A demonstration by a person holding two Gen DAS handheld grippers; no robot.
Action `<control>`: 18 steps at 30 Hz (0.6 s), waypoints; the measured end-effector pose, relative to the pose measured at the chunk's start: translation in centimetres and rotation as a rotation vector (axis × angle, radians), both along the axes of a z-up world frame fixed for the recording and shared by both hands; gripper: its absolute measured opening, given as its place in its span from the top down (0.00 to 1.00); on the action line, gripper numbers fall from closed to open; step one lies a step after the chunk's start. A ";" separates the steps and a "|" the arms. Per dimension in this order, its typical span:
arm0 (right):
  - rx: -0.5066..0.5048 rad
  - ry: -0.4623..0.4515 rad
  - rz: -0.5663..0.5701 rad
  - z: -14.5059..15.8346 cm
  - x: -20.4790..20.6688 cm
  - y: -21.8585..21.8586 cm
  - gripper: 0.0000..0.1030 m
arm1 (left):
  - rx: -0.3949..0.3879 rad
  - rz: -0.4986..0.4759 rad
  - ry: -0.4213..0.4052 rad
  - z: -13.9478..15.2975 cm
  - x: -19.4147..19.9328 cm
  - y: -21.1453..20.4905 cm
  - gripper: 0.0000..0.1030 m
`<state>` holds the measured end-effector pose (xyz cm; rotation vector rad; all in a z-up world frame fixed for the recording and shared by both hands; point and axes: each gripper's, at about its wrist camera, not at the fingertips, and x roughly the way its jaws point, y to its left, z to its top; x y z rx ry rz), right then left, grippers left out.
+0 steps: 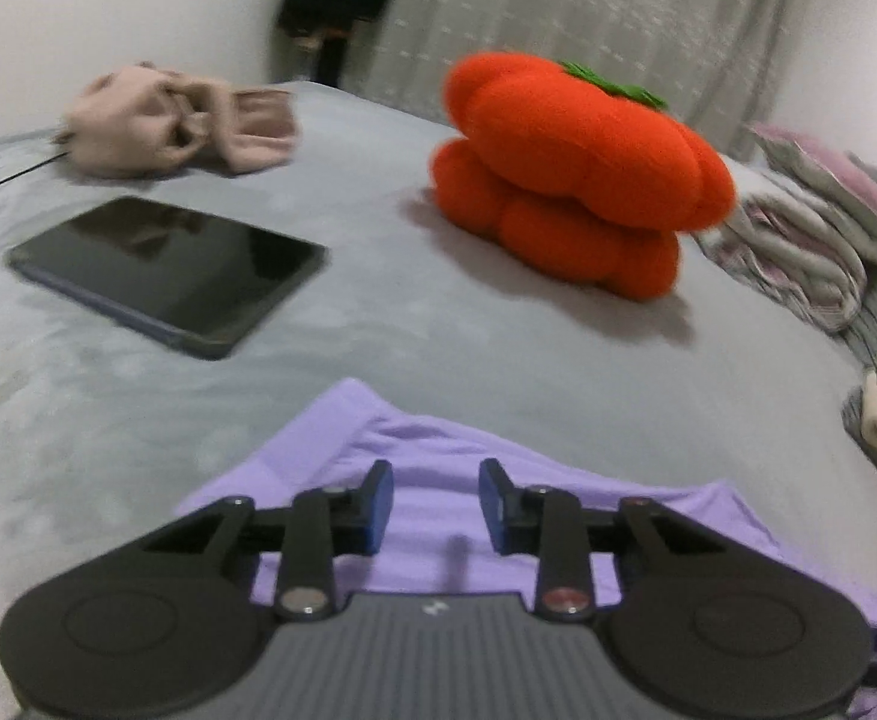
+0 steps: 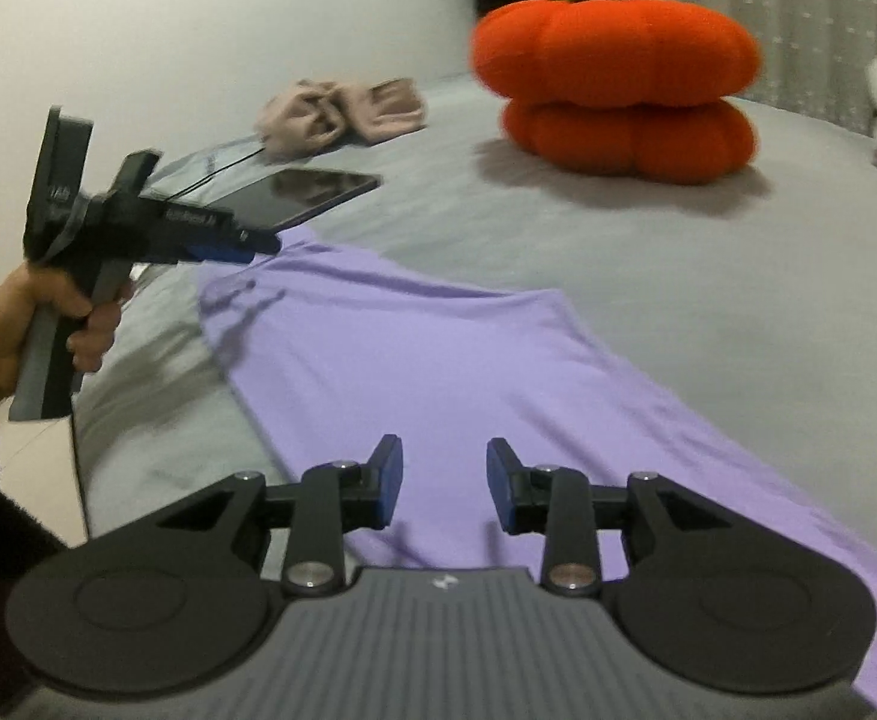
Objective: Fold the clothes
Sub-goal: 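Open both grippers and release the folded lavender garment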
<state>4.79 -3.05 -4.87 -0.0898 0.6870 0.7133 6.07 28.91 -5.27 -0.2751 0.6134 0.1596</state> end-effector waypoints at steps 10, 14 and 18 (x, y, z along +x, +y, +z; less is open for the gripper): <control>-0.004 0.000 -0.124 -0.8 2.3 -4.0 0.66 | 0.163 -0.009 0.058 -2.2 4.2 -1.7 0.97; -0.010 0.006 -0.172 -0.6 3.1 -6.2 0.66 | 0.172 -0.013 0.055 -1.3 4.1 -2.8 0.85; -0.027 0.013 -0.188 -0.3 3.5 -8.3 0.66 | 0.152 -0.066 0.029 -0.2 3.6 -4.5 0.72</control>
